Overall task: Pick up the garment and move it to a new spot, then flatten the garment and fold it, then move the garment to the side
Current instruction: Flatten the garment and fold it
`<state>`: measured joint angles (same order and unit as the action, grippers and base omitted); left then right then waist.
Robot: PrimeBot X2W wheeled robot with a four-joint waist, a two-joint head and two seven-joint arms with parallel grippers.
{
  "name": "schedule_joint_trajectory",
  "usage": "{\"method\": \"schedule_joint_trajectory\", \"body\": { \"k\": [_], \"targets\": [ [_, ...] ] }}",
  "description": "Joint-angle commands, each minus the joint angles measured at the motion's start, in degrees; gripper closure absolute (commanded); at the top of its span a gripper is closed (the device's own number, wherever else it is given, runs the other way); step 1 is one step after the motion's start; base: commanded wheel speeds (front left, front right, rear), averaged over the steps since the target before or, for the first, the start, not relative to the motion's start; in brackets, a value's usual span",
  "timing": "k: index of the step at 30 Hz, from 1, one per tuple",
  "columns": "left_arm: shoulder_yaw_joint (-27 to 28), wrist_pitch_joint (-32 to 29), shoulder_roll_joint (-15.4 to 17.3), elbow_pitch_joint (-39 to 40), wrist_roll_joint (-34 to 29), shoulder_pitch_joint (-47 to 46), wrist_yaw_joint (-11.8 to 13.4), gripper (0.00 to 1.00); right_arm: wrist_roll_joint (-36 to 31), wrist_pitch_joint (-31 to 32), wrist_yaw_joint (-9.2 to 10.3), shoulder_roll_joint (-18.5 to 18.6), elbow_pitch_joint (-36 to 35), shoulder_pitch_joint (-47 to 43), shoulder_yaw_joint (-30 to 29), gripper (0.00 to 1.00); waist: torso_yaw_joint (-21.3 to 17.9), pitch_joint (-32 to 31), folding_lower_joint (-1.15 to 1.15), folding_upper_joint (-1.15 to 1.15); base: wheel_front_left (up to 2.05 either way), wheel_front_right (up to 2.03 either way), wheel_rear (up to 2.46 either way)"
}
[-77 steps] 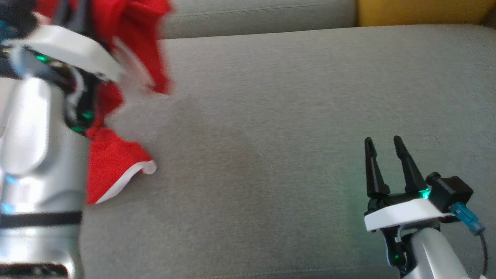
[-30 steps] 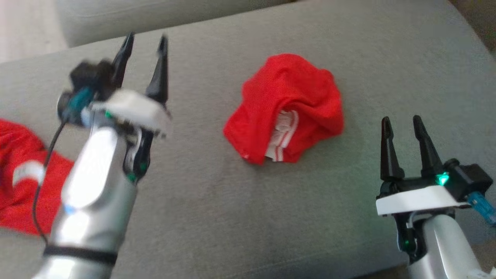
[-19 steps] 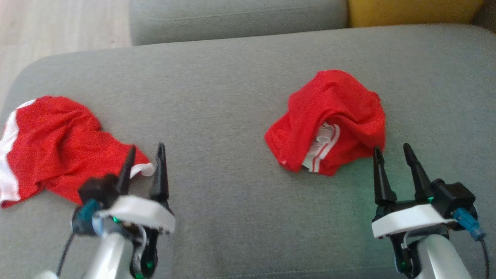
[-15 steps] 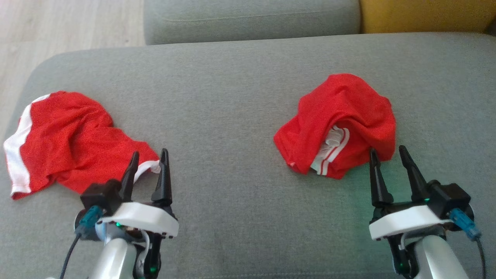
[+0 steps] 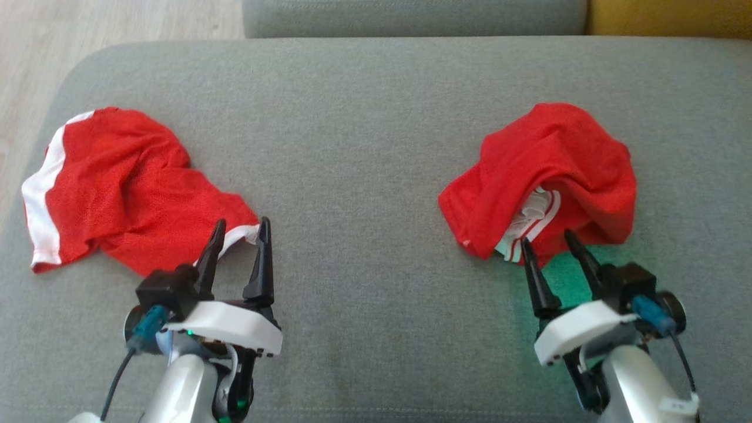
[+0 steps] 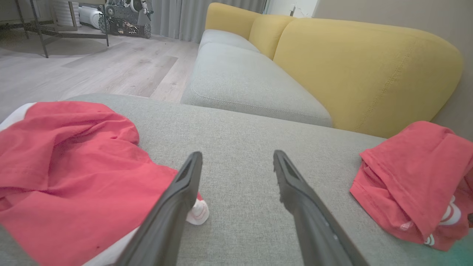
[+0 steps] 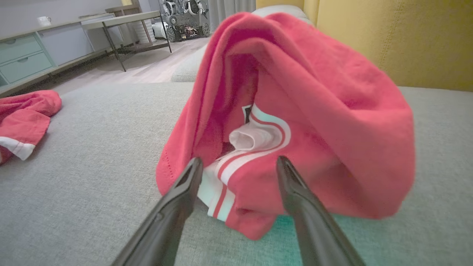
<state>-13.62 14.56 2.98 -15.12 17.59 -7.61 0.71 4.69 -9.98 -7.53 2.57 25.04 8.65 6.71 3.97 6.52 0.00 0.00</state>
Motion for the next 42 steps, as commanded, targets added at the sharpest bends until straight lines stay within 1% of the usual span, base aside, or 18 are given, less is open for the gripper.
{"method": "schedule_joint_trajectory", "body": {
  "k": [1, 9, 10, 11, 16, 20, 24, 27, 29, 30, 31, 32, 35, 37, 38, 40, 42],
  "targets": [
    [2.27, 0.43, 0.04, 1.45, -0.54, -3.27, -0.36, 0.00, -1.14, 0.08, 0.04, 0.31, -0.20, 3.28, 1.00, 0.00, 0.55, 0.66, 0.00, 0.00, 0.00, 0.00, 0.00],
    [2.20, 0.43, -0.07, 1.18, -0.50, -3.97, -0.57, 0.00, -3.02, 0.19, 0.04, 0.31, 5.60, 6.20, -1.27, 0.00, 1.39, 1.72, 0.00, 0.00, 0.00, 0.00, 0.00],
    [2.15, 0.43, -0.08, 1.19, -0.33, -4.02, -0.52, 0.00, -3.02, 0.11, 0.04, 0.31, 6.27, 6.51, -1.38, 0.65, 1.42, 1.80, 0.00, 0.00, 0.00, 0.00, 0.00],
    [2.11, 0.43, -0.08, 1.22, -0.17, -4.06, -0.44, 0.00, -3.00, -0.09, 0.04, 0.31, 6.79, 6.84, -1.47, 1.00, 1.42, 1.90, 0.00, 0.00, 0.00, 0.00, 0.00],
    [2.35, 0.43, -0.09, 1.24, 0.23, -3.86, 0.07, 0.00, -2.63, -1.80, 0.04, 0.31, 7.92, 8.33, -2.55, 1.00, 0.61, 1.71, 0.00, 0.00, 0.00, 0.00, 0.00],
    [2.47, 0.43, -0.10, 1.03, 0.65, -3.62, 0.30, 0.00, -3.01, -2.88, 0.04, 0.31, 7.54, 8.64, -5.18, 1.00, -0.59, 0.68, 0.00, 0.00, 0.00, 0.00, 0.00],
    [2.54, 0.43, -0.10, 1.14, 1.02, -3.18, 0.52, 0.00, -4.31, -3.41, 0.04, 0.31, 5.05, 8.81, -10.69, 1.00, -1.99, -0.95, 0.00, 0.00, 0.00, 0.00, 0.00],
    [2.42, 0.43, -0.10, 1.19, 1.24, -2.43, 0.66, 0.00, -6.56, -2.67, 0.04, 0.31, 1.12, 9.70, -15.87, 1.00, -3.05, -2.35, 0.00, 0.00, 0.00, 0.00, 0.00],
    [2.26, 0.43, -0.10, 1.19, 1.37, -1.89, 0.74, 0.00, -8.43, -1.13, 0.04, 0.59, -2.31, 10.90, -19.52, 1.00, -3.57, -3.28, 0.00, 0.00, 0.00, 0.00, 0.00],
    [2.15, 0.43, -0.10, 1.20, 1.47, -1.64, 0.79, 0.00, -9.34, -0.14, 0.04, 1.18, -4.07, 11.70, -21.17, 1.00, -3.76, -3.76, 0.00, 0.00, 0.00, 0.00, 0.00],
    [1.85, 0.43, -0.10, 1.28, 1.79, -1.18, 0.92, 0.00, -10.60, 2.20, 0.04, 2.65, -7.39, 13.57, -24.10, 1.00, -3.96, -4.58, 0.00, 0.00, 0.00, 0.00, 0.00],
    [1.66, 0.43, -0.10, 1.37, 1.98, -1.03, 0.99, 0.00, -11.24, 3.46, 0.04, 3.64, -8.96, 14.64, -25.34, 1.00, -3.95, -4.85, 0.00, 0.00, 0.00, 0.00, 0.00],
    [0.86, 0.43, -0.10, 1.38, 2.49, -0.71, 1.21, 0.00, -13.75, 7.03, 0.04, 7.39, -12.99, 18.19, -27.78, 1.00, -3.56, -5.65, 0.00, 0.00, 0.00, 0.00, 0.00],
    [0.40, 0.43, -0.10, 1.50, 2.89, -0.58, 1.35, 0.00, -15.82, 9.23, 0.04, 9.54, -15.53, 20.67, -28.40, 1.00, -3.11, -6.03, 0.00, 0.00, 0.00, 0.00, 0.00],
    [0.26, 0.43, -0.10, 1.59, 3.12, -0.50, 1.45, 0.00, -16.43, 10.21, 0.04, 10.52, -16.44, 21.94, -28.07, 1.00, -2.81, -6.17, 0.00, 0.00, 0.00, 0.00, 0.00],
    [-0.03, 0.44, -0.10, 1.75, 3.48, -0.28, 1.62, 0.00, -17.37, 11.88, 0.04, 12.39, -17.77, 24.02, -25.57, 1.00, -2.09, -6.33, 0.00, 0.00, 0.00, 0.00, 0.00],
    [-0.37, 0.44, -0.10, 1.81, 3.78, -0.05, 1.72, 0.00, -17.37, 13.65, 0.04, 13.61, -18.21, 25.14, -20.74, 1.00, -1.31, -6.42, 0.00, 0.00, 0.00, 0.00, 0.00]
  ]
}}
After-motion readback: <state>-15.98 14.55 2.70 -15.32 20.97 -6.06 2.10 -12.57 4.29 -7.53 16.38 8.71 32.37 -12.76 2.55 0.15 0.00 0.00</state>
